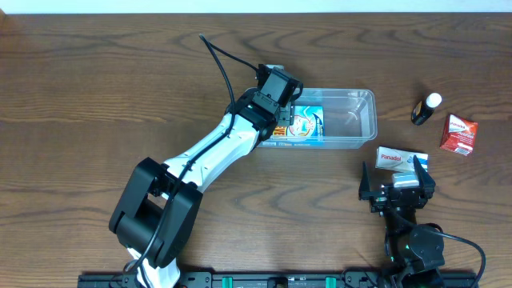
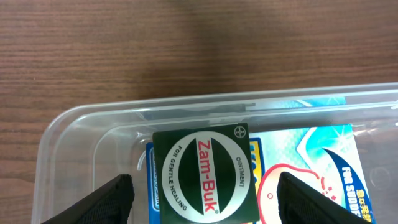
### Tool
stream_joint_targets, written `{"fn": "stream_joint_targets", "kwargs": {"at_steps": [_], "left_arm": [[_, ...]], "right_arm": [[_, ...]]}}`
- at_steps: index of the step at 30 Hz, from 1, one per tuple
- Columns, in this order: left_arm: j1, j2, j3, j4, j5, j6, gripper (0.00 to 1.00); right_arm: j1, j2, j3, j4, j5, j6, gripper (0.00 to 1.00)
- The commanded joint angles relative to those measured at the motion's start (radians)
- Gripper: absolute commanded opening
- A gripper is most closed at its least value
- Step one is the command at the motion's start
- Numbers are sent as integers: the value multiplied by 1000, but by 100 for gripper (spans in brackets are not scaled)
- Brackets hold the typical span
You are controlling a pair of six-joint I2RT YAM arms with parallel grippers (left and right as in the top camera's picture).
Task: Pack container
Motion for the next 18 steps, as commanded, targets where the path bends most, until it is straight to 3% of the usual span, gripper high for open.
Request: {"fn": "stream_joint_targets", "kwargs": {"at_steps": [1, 5, 8, 11, 15, 18], "left_arm": [[3, -35, 20, 0, -26, -3, 75], [5, -131, 55, -31, -37, 44, 75], [27, -239, 56, -57, -143, 79, 75], [85, -335, 56, -121, -261, 98, 84], [237, -423, 56, -229, -348, 116, 98], [388, -461, 56, -292, -349, 119, 98]], "right_arm": [[-3, -1, -3, -2, 9, -6, 99], [-3, -1, -3, -2, 9, -6, 99], [-3, -1, -3, -2, 9, -6, 99], [-3, -1, -3, -2, 9, -6, 99], [-3, -1, -3, -2, 9, -6, 99], [-3, -1, -3, -2, 9, -6, 99]]}}
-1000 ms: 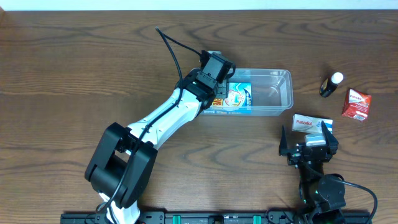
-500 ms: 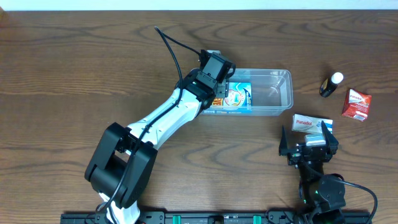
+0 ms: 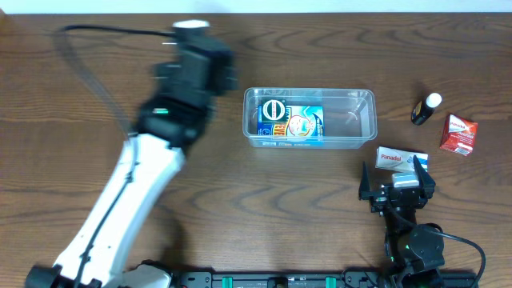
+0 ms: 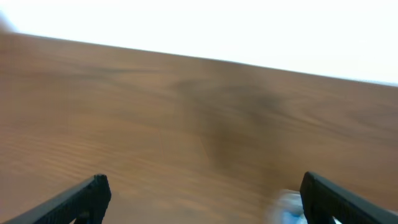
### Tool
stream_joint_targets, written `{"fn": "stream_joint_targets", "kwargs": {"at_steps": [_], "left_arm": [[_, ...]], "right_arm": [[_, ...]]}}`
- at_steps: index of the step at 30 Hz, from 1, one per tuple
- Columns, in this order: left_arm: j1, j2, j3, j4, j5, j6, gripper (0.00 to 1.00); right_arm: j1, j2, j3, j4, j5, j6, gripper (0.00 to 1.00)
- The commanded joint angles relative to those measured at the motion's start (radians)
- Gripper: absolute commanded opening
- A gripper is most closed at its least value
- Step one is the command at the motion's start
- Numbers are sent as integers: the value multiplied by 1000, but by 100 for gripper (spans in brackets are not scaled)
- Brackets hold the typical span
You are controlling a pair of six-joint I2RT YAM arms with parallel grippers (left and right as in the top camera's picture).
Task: Pack container
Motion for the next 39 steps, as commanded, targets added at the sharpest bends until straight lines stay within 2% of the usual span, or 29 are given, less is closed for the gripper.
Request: {"fn": "stream_joint_targets", "kwargs": {"at_steps": [1, 8, 13, 22, 27, 30, 32, 37, 39], "left_arm": [[156, -16, -2, -51, -78, 23, 98], [448, -15, -3, -95, -77, 23, 98], [545, -15, -4, -94, -77, 23, 98], [575, -15, -4, -91, -76, 22, 98], [572, -18, -3, 5, -73, -5, 98], [560, -43, -3, 3, -66, -17, 98], [555, -75, -4, -29, 0, -13, 98], [560, -210, -18, -79, 325, -33, 98], [560, -284, -47, -71, 378, -45, 98]], "right_arm": [[-3, -1, -3, -2, 9, -6, 99], [-3, -1, -3, -2, 9, -6, 99], [-3, -1, -3, -2, 9, -6, 99], [-3, -1, -3, -2, 9, -6, 99], [-3, -1, -3, -2, 9, -6, 99], [-3, -1, -3, -2, 9, -6, 99], [-3, -1, -3, -2, 9, -6, 99], [-3, -1, -3, -2, 9, -6, 99], [-3, -1, -3, -2, 9, -6, 99]]}}
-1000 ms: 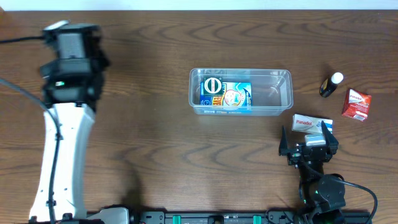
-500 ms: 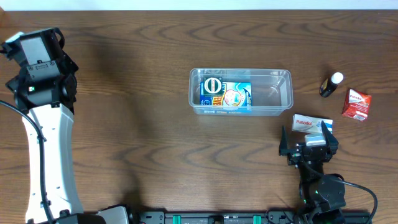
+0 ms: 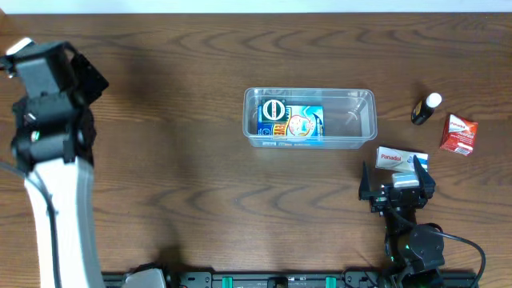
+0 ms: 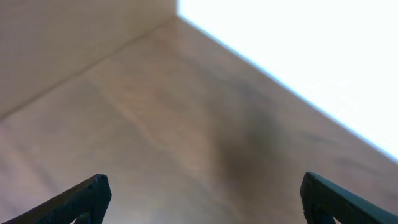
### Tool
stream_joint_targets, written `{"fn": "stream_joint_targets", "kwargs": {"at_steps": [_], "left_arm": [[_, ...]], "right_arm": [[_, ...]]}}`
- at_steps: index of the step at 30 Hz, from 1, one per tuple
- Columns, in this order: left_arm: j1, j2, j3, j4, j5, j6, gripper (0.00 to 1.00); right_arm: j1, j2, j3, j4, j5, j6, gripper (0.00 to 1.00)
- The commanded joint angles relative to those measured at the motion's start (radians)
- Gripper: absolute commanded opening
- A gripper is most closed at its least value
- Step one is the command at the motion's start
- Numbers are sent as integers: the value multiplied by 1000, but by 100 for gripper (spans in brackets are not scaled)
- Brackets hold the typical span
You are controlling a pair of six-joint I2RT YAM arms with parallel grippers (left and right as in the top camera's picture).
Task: Pack container
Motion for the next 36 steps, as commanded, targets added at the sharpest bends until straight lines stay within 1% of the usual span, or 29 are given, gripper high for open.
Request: {"fn": "stream_joint_targets", "kwargs": {"at_steps": [1, 5, 12, 16, 19, 22, 24, 28, 32, 36], "left_arm": [[-1, -126, -38, 3, 175, -26, 98], [-1, -288, -127, 15, 175, -25, 98], [-1, -631, -369, 116, 183, -26, 98], [-1, -820, -511, 188, 240, -37, 98], [-1, -929, -599, 240, 317, -91, 98], [-1, -989, -663, 262, 385, -136, 98], [-1, -1001, -689, 259, 419, -138, 98], [-1, -1001, -724, 219, 433, -138, 98], [-4, -1001, -753, 227, 472, -139, 98], [-68, -1001, -800, 262, 474, -177, 98]], "right_arm": [[-3, -1, -3, -2, 9, -6, 99], [-3, -1, -3, -2, 9, -6, 99], [-3, -1, -3, -2, 9, -6, 99], [-3, -1, -3, -2, 9, -6, 99], [-3, -1, -3, -2, 9, -6, 99], [-3, -1, -3, -2, 9, -6, 99], [-3, -1, -3, -2, 9, -6, 99], [-3, -1, -3, -2, 9, -6, 99], [-3, -1, -3, -2, 9, -6, 99], [-3, -1, -3, -2, 9, -6, 99]]}}
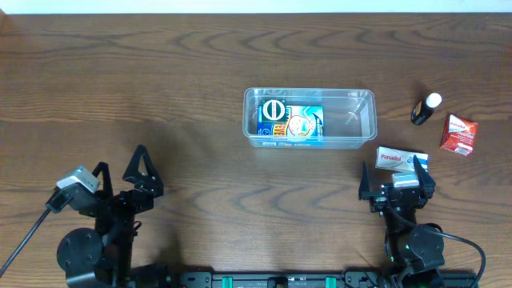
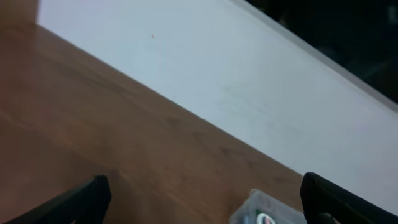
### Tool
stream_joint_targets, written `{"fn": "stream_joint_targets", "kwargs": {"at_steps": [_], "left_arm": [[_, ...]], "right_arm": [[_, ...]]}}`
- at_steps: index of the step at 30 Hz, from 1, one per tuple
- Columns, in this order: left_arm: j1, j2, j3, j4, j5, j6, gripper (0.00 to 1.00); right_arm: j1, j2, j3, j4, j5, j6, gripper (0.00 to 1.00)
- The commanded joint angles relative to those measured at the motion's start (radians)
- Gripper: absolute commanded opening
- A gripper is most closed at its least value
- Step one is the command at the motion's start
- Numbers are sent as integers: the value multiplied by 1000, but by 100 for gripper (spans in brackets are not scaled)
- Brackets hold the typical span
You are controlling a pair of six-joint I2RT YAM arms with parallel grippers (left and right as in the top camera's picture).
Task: Pack container
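Observation:
A clear plastic container (image 1: 352, 120) stands mid-table, holding a green round-labelled Zam-Buk box (image 1: 274, 110) and a blue packet (image 1: 304, 124) at its left end. In the left wrist view, the container (image 2: 267, 214) shows only as a blurred corner far ahead. My left gripper (image 1: 120, 158) is open and empty at the front left, well away from the container; its fingers (image 2: 93, 190) stand wide apart. At the front right, my right gripper (image 1: 392, 170) is open, just in front of a white Panadol box (image 1: 400, 158).
A small dark bottle with a white cap (image 1: 426, 109) and a red box (image 1: 458, 134) lie to the right of the container. The table's far edge meets a pale wall (image 2: 236, 93). Bare wood lies between the left gripper and the container.
My left arm was raised at the table's far left edge; it is now folded back at the front left, with the gripper still open. The container and the right arm are unchanged.
My left gripper was open over the container's left end with the Zam-Buk box between its fingers. Then it was left of the container, the box left lying inside. Later it was at the far left, and now at the front left.

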Motion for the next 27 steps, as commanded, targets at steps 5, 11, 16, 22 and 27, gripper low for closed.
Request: {"fn": "stream_joint_targets", "kwargs": {"at_steps": [5, 11, 16, 22, 27], "left_arm": [[-103, -5, -113, 40, -39, -61, 98], [-154, -4, -188, 62, -213, -210, 98], [-179, 9, -242, 124, -249, -213, 98], [-237, 14, -294, 191, -270, 40, 98], [-256, 14, -303, 195, -266, 240, 98]], "right_arm": [[-3, -1, -3, -2, 9, -6, 99], [-3, -1, -3, -2, 9, -6, 99], [-3, -1, -3, -2, 9, -6, 99], [-3, -1, -3, -2, 9, -6, 99], [-3, -1, -3, -2, 9, -6, 99]]}}
